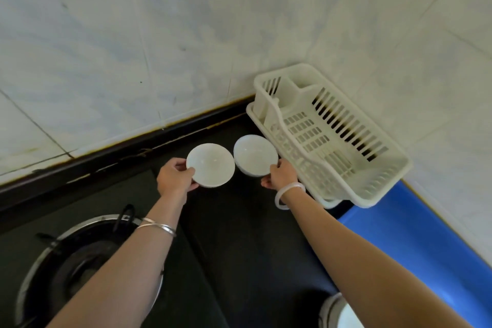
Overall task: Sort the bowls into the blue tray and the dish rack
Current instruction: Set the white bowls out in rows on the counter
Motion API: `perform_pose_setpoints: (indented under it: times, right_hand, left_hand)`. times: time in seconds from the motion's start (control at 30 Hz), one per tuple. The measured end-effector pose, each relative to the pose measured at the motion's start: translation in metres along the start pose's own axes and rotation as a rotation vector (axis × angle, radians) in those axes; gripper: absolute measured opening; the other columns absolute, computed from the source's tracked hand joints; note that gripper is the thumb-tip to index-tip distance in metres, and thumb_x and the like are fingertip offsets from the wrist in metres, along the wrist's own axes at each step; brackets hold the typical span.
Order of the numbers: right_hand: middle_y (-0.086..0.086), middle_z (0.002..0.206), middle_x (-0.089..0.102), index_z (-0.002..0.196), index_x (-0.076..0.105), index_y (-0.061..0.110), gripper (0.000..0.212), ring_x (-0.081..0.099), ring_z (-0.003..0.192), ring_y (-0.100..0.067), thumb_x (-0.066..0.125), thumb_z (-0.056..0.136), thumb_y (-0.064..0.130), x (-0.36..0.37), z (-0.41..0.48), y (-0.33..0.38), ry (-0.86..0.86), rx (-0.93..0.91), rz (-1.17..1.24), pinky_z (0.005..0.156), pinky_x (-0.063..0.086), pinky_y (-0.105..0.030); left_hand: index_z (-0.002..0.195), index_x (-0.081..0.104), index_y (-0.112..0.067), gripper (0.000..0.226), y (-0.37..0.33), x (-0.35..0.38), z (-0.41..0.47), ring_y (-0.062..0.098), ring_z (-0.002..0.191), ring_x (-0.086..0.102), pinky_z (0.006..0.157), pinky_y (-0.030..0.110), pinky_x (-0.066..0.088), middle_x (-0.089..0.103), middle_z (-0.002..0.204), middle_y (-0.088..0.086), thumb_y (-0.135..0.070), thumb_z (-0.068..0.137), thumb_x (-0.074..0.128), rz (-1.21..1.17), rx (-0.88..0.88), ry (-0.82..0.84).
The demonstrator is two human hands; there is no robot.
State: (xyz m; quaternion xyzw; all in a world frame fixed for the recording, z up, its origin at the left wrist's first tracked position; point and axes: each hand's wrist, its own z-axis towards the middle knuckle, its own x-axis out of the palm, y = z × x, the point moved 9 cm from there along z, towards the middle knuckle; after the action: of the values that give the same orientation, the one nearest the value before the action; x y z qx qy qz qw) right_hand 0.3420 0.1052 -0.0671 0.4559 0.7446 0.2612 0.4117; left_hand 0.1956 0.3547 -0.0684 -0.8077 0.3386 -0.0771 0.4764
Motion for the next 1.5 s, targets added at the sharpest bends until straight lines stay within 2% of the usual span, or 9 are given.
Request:
perform_pose_setpoints:
  times: [0.13, 0.53, 0.67, 0.8, 0.93, 1.07, 1.13, 1.3, 1.5]
  right_hand:
    - [-0.013, 0.077, 0.056, 0.098, 0.043, 0.011, 0.012, 0.057, 0.052, -0.021, 0.036, 0.092, 0.003, 0.012, 0.023, -0.004, -0.03, 0.029, 0.03, 0.034, 0.048, -0.022]
    - [-0.01, 0.072, 0.061, 0.104, 0.045, 0.014, 0.013, 0.062, 0.051, -0.016, 0.037, 0.095, 0.01, 0.029, 0.047, -0.007, -0.047, 0.0, -0.003, 0.046, 0.052, -0.023]
    - [-0.011, 0.075, 0.062, 0.113, 0.047, 0.013, 0.018, 0.062, 0.056, -0.017, 0.041, 0.097, 0.018, 0.032, 0.047, -0.014, -0.02, 0.042, 0.053, 0.049, 0.052, -0.026]
    - [-0.008, 0.091, 0.062, 0.127, 0.045, 0.02, 0.032, 0.064, 0.066, -0.019, 0.045, 0.096, 0.028, 0.029, 0.047, -0.022, 0.043, 0.108, 0.085, 0.052, 0.055, -0.029]
    - [-0.013, 0.116, 0.059, 0.13, 0.05, 0.012, 0.036, 0.064, 0.083, -0.019, 0.05, 0.094, 0.012, 0.028, 0.048, -0.024, 0.042, 0.102, 0.345, 0.061, 0.055, -0.026]
    - [-0.019, 0.124, 0.057, 0.13, 0.05, 0.003, 0.038, 0.06, 0.107, -0.029, 0.05, 0.092, 0.002, 0.039, 0.054, -0.012, 0.027, 0.094, 0.45, 0.073, 0.056, -0.03]
    - [-0.022, 0.124, 0.057, 0.13, 0.05, 0.001, 0.038, 0.061, 0.106, -0.031, 0.049, 0.092, 0.001, 0.047, 0.059, -0.001, 0.037, 0.088, 0.443, 0.078, 0.055, -0.032]
    - [-0.024, 0.123, 0.058, 0.129, 0.05, -0.001, 0.037, 0.061, 0.098, -0.029, 0.049, 0.092, 0.001, 0.066, 0.076, 0.019, 0.033, 0.085, 0.45, 0.078, 0.054, -0.032]
    - [-0.024, 0.123, 0.057, 0.127, 0.051, -0.001, 0.036, 0.06, 0.107, -0.033, 0.049, 0.091, -0.001, 0.079, 0.084, 0.029, 0.036, 0.097, 0.47, 0.076, 0.053, -0.031]
  left_hand:
    - [0.098, 0.057, -0.014, 0.021, 0.0, 0.006, 0.019, 0.031, 0.103, 0.061, 0.064, 0.035, 0.055, 0.06, 0.114, 0.012, 0.001, 0.083, 0.06, -0.026, -0.018, -0.005]
    - [0.108, 0.057, -0.012, 0.028, 0.011, 0.01, 0.041, 0.032, 0.107, 0.06, 0.069, 0.038, 0.057, 0.06, 0.118, 0.013, 0.002, 0.083, 0.059, -0.07, -0.064, -0.039]
    - [0.112, 0.056, -0.013, 0.031, 0.015, 0.01, 0.04, 0.03, 0.108, 0.06, 0.07, 0.036, 0.056, 0.059, 0.12, 0.012, 0.001, 0.084, 0.058, -0.113, -0.066, -0.045]
    - [0.124, 0.049, -0.019, 0.038, 0.027, 0.015, 0.034, 0.028, 0.105, 0.06, 0.078, 0.038, 0.055, 0.053, 0.127, 0.01, -0.007, 0.088, 0.056, -0.164, -0.133, 0.035]
    - [0.13, 0.046, -0.023, 0.045, 0.051, 0.032, 0.018, 0.028, 0.096, 0.064, 0.082, 0.038, 0.056, 0.048, 0.134, 0.012, -0.01, 0.089, 0.057, -0.466, -0.38, 0.16]
    - [0.132, 0.044, -0.022, 0.048, 0.049, 0.033, 0.022, 0.024, 0.087, 0.067, 0.077, 0.034, 0.057, 0.046, 0.138, 0.013, -0.007, 0.088, 0.056, -0.529, -0.374, 0.078]
    - [0.128, 0.045, -0.022, 0.044, 0.043, 0.032, 0.028, 0.022, 0.083, 0.067, 0.076, 0.033, 0.057, 0.048, 0.136, 0.014, -0.007, 0.088, 0.057, -0.529, -0.346, 0.051]
    - [0.117, 0.049, -0.019, 0.032, 0.033, 0.029, 0.039, 0.022, 0.08, 0.067, 0.069, 0.031, 0.058, 0.049, 0.133, 0.014, -0.008, 0.089, 0.057, -0.552, -0.317, 0.013]
    - [0.116, 0.05, -0.018, 0.029, 0.032, 0.032, 0.04, 0.018, 0.077, 0.063, 0.079, 0.034, 0.057, 0.05, 0.132, 0.012, -0.008, 0.089, 0.057, -0.614, -0.308, -0.023]
